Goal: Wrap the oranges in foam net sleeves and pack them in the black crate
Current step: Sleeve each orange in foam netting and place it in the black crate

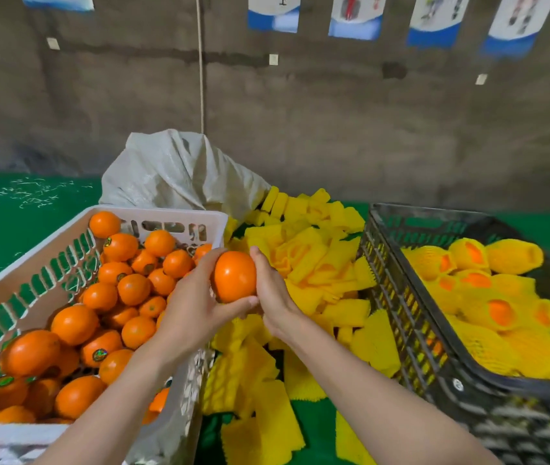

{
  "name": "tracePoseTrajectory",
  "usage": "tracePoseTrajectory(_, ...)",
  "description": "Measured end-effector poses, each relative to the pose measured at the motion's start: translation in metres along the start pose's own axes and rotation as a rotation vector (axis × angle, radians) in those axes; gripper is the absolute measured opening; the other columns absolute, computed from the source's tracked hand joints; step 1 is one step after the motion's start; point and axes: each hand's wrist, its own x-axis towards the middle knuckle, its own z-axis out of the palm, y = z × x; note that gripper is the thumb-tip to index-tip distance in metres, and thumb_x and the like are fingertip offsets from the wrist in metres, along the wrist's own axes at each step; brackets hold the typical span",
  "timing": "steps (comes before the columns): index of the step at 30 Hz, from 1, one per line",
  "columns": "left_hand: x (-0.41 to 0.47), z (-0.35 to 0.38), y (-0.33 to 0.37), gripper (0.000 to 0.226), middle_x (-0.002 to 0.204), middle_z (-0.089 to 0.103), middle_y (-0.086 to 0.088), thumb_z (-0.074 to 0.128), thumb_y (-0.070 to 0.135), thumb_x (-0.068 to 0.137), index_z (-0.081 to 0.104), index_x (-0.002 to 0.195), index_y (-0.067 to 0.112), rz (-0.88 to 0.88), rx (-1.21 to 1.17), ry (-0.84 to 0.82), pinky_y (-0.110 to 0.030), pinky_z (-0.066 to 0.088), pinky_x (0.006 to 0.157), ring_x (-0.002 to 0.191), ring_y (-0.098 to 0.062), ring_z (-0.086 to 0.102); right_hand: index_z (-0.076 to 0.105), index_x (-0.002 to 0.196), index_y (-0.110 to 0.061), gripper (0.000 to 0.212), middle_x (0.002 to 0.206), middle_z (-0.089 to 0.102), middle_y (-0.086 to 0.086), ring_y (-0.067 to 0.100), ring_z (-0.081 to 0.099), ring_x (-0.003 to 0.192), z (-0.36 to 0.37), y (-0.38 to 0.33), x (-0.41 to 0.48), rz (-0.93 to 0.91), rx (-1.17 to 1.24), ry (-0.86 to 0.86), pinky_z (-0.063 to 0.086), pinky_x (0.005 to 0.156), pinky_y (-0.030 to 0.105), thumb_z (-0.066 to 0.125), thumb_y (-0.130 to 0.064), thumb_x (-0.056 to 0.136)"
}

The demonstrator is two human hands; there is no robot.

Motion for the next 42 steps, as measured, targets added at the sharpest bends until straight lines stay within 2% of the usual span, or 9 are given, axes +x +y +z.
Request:
tracePoseTrajectory(7, 0.026, 0.05, -0.004, 0.071, 0.11, 0.045, 0.004, 0.088, 0.028, 0.063, 0.044, 0.118, 0.018, -0.03, 0.029, 0.151, -0.025, 0.036, 0.074, 0.099, -0.018, 0.05, 0.06, 0.111, -0.008, 0.031, 0.124, 0.053, 0.014, 0.031, 0.044, 0.121, -0.085, 0.016, 0.045, -0.403, -0.965, 0.322, 0.035, 0.096, 0.037, 0.041, -0.03, 0.098)
tracePoseTrajectory(11, 0.02, 0.056, -0.021, 0.08, 0.117, 0.041, 0.002, 0.086, 0.036, 0.063, 0.042, 0.127, 0.016, 0.007, 0.135, 0.028, -0.025, 0.035, 0.075, 0.098, -0.015, 0.043, 0.045, 0.134, -0.025, 0.043, 0.155, -0.017, 0.013, 0.041, -0.015, 0.141, -0.147, 0.036, 0.08, 0.024, -1.515, 0.242, 0.008, 0.113, 0.057, 0.046, -0.018, 0.092)
tracePoseTrajectory(15, 0.022, 0.053, -0.022, 0.079, 0.119, 0.037, 0.008, 0.084, 0.037, 0.066, 0.04, 0.129, 0.018, -0.015, 0.109, 0.024, -0.021, 0.034, 0.078, 0.102, -0.011, 0.04, 0.032, 0.143, -0.016, 0.053, 0.155, -0.02, 0.011, 0.041, -0.016, 0.141, -0.163, 0.038, 0.1, 0.143, -1.674, 0.097, 0.001, 0.112, 0.061, 0.04, -0.007, 0.092)
tracePoseTrajectory(19, 0.022, 0.05, -0.022, 0.078, 0.117, 0.036, 0.007, 0.082, 0.035, 0.07, 0.037, 0.131, 0.018, -0.099, 0.059, 0.054, -0.023, 0.038, 0.077, 0.102, -0.013, 0.043, 0.052, 0.123, -0.001, 0.034, 0.138, 0.04, 0.016, 0.034, 0.036, 0.129, -0.153, 0.019, 0.1, -0.297, -1.246, 0.507, 0.028, 0.107, 0.045, 0.049, -0.009, 0.09)
tracePoseTrajectory(22, 0.024, 0.048, -0.02, 0.073, 0.115, 0.038, 0.006, 0.081, 0.034, 0.071, 0.036, 0.127, 0.022, -0.169, -0.018, 0.11, -0.03, 0.044, 0.076, 0.099, -0.018, 0.048, 0.057, 0.12, -0.003, 0.043, 0.123, 0.054, 0.013, 0.026, 0.047, 0.119, -0.135, -0.007, 0.081, -0.561, -0.796, 0.66, 0.034, 0.096, 0.029, 0.066, -0.028, 0.085)
tracePoseTrajectory(27, 0.026, 0.042, -0.015, 0.066, 0.113, 0.044, 0.003, 0.076, 0.04, 0.071, 0.033, 0.12, 0.029, -0.259, -0.175, 0.172, -0.022, 0.046, 0.065, 0.086, -0.01, 0.054, 0.059, 0.1, 0.0, 0.043, 0.096, 0.059, 0.003, 0.017, 0.054, 0.088, -0.123, -0.026, 0.035, -0.483, -0.552, 0.403, 0.041, 0.076, 0.029, 0.072, -0.034, 0.078)
tracePoseTrajectory(30, 0.027, 0.034, -0.009, 0.065, 0.116, 0.052, -0.002, 0.071, 0.042, 0.072, 0.04, 0.127, 0.027, -0.378, -0.431, 0.182, -0.032, 0.054, 0.069, 0.093, -0.019, 0.061, 0.057, 0.109, 0.011, 0.04, 0.11, 0.064, 0.024, 0.034, 0.06, 0.102, -0.128, -0.029, 0.002, -0.33, -0.258, 0.096, 0.047, 0.093, 0.047, 0.064, -0.02, 0.086)
tracePoseTrajectory(35, 0.021, 0.037, 0.019, 0.043, 0.099, 0.073, -0.001, 0.066, 0.033, 0.078, 0.053, 0.118, 0.026, -0.584, -0.962, -0.075, -0.031, 0.057, 0.064, 0.089, -0.021, 0.071, 0.064, 0.112, -0.014, 0.032, 0.108, 0.069, 0.003, 0.016, 0.064, 0.098, -0.129, -0.026, -0.047, 0.002, 0.056, -0.449, 0.048, 0.089, 0.034, 0.059, -0.02, 0.081)
tracePoseTrajectory(42, 0.004, 0.064, 0.062, 0.051, 0.088, 0.072, -0.019, 0.061, 0.031, 0.072, 0.057, 0.115, 0.004, -0.72, -1.379, -0.197, -0.035, 0.058, 0.056, 0.071, -0.028, 0.071, 0.065, 0.109, -0.011, 0.032, 0.105, 0.07, 0.005, 0.017, 0.065, 0.096, -0.119, -0.02, -0.071, 0.102, 0.062, -0.522, 0.048, 0.093, 0.036, 0.055, -0.02, 0.08)
